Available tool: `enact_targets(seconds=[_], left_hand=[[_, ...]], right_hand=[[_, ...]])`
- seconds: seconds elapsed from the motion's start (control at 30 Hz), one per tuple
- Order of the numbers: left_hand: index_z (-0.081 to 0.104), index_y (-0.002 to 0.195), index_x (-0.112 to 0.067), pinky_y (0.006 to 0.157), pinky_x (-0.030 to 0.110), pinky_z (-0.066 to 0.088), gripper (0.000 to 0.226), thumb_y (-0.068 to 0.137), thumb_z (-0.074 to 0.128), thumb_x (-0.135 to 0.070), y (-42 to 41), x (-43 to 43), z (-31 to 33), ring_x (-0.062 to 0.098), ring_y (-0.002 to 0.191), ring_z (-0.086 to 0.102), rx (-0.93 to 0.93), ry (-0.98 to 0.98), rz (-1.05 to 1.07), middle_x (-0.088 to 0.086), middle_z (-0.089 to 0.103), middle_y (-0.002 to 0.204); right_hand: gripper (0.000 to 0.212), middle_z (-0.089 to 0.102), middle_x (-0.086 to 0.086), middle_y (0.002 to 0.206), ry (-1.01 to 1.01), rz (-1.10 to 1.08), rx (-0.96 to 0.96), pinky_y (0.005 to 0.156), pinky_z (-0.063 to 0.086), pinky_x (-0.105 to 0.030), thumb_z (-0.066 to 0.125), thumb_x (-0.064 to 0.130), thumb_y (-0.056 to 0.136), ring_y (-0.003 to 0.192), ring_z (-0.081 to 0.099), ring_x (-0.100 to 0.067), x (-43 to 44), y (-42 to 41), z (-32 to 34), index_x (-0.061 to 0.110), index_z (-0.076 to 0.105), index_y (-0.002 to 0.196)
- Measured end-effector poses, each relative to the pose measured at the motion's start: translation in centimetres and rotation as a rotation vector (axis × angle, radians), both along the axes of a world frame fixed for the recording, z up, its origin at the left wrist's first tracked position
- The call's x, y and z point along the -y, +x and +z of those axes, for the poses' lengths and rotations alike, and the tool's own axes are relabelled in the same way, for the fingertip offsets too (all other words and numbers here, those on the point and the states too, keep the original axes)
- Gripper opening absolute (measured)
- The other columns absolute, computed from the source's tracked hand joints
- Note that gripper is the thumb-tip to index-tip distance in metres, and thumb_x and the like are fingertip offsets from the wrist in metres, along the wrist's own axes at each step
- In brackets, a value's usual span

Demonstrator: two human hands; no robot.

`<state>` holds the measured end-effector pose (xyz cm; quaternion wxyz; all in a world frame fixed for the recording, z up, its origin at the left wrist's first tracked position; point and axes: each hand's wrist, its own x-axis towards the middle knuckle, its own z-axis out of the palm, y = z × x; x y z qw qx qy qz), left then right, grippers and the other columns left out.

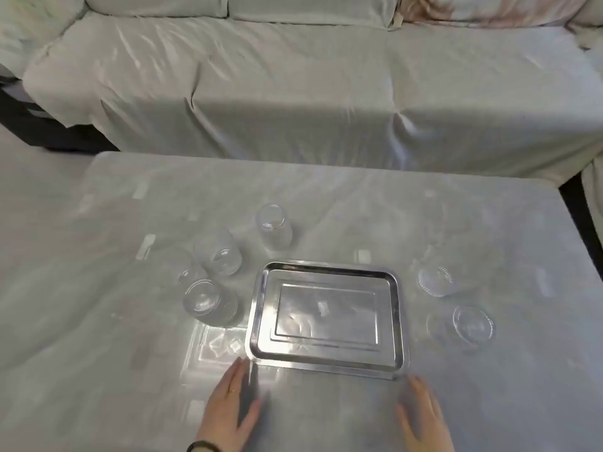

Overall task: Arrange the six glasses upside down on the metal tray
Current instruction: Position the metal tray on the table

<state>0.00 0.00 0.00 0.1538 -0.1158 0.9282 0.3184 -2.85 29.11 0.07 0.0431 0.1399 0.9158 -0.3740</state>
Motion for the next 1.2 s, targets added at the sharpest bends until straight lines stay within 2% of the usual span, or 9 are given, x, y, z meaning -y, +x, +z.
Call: enact_targets(seconds=[0.03,0.1,0.27,0.43,0.57,0.73,0.93,1.03,1.2], left_hand=[[-0.01,0.136,-0.039,0.112,0.012,0.005,0.09,0.068,0.04,-0.072,-1.1,-0.1,-1.1,0.001,0.137,0.014,-0.017,0.01,0.012,-0.02,-0.002,0.146],[-0.015,0.135,-0.027,0.114,0.019,0.0,0.098,0.067,0.038,-0.075,-3.1,-0.2,-2.9,0.004,0.138,-0.002,0.018,-0.011,0.063,-0.013,-0.008,0.146],[-0.031,0.12,-0.039,0.103,0.006,-0.02,0.105,0.041,0.01,-0.094,-4.7,-0.1,-6.0,-0.016,0.119,-0.019,-0.071,-0.088,0.083,-0.02,-0.016,0.14],[-0.039,0.115,-0.049,0.093,-0.004,-0.024,0.099,0.049,0.022,-0.091,-4.5,-0.1,-7.1,-0.03,0.106,-0.032,-0.208,-0.128,0.051,-0.017,-0.007,0.143],[-0.037,0.113,-0.037,0.086,-0.005,-0.029,0.095,0.051,0.017,-0.084,-4.3,-0.2,-7.3,-0.032,0.096,-0.042,-0.226,-0.17,-0.005,-0.019,-0.023,0.136],[-0.044,0.107,-0.034,0.106,0.019,-0.013,0.094,0.044,0.002,-0.088,-4.0,-0.4,-6.6,-0.008,0.12,-0.022,-0.206,-0.182,-0.008,-0.019,-0.033,0.131],[-0.024,0.135,-0.013,0.113,0.024,-0.009,0.125,0.038,-0.014,-0.091,-3.9,-0.3,-7.5,0.004,0.139,-0.009,-0.291,-0.239,-0.02,-0.007,-0.02,0.146],[-0.014,0.14,-0.007,0.116,0.028,-0.005,0.135,0.034,-0.016,-0.091,-3.8,-0.4,-7.1,0.012,0.143,-0.002,-0.267,-0.247,-0.016,0.002,-0.009,0.155],[-0.011,0.14,-0.004,0.117,0.03,-0.002,0.115,0.058,0.014,-0.081,-3.3,-0.7,-6.1,0.014,0.143,0.001,-0.262,-0.237,-0.013,0.006,-0.004,0.156]], right_hand=[[0.049,0.055,-0.019,0.127,-0.015,0.015,-0.041,0.085,0.037,-0.012,0.048,0.045,0.062,0.117,0.042,0.013,0.0,-1.0,-0.8,0.062,0.039,0.107],[0.052,0.047,-0.016,0.137,-0.026,0.02,-0.052,0.088,0.032,-0.009,0.05,0.045,0.067,0.124,0.034,0.007,0.0,-2.5,-2.6,0.04,0.04,0.117],[0.064,0.044,-0.02,0.139,0.094,0.087,-0.21,0.1,0.038,-0.05,0.039,0.05,0.075,0.125,0.041,-0.031,0.6,-3.5,-7.7,0.015,0.043,0.128],[0.076,0.051,-0.028,0.129,0.203,0.12,-0.355,0.091,0.033,-0.039,0.02,0.065,0.082,0.109,0.053,-0.041,0.7,-4.2,-9.0,0.007,0.046,0.123],[0.077,0.048,-0.032,0.13,0.267,0.116,-0.393,0.09,0.04,-0.05,0.014,0.066,0.083,0.106,0.055,-0.05,0.7,-4.3,-9.3,0.008,0.044,0.124],[0.068,0.043,-0.032,0.135,0.313,0.1,-0.355,0.095,0.039,-0.06,0.024,0.054,0.082,0.115,0.049,-0.047,0.9,-3.8,-9.2,0.008,0.045,0.127],[0.045,0.03,-0.02,0.146,0.319,0.143,-0.225,0.113,0.02,-0.047,0.038,0.027,0.092,0.136,0.027,-0.032,1.1,-3.0,-8.1,0.017,0.034,0.136],[0.045,0.034,-0.022,0.142,0.343,0.135,-0.23,0.11,0.026,-0.048,0.035,0.029,0.093,0.13,0.033,-0.037,1.2,-2.7,-7.9,0.014,0.034,0.135],[0.046,0.037,-0.024,0.14,0.339,0.146,-0.253,0.108,0.027,-0.045,0.041,0.026,0.092,0.128,0.035,-0.038,1.4,-2.6,-7.6,0.011,0.034,0.136]])
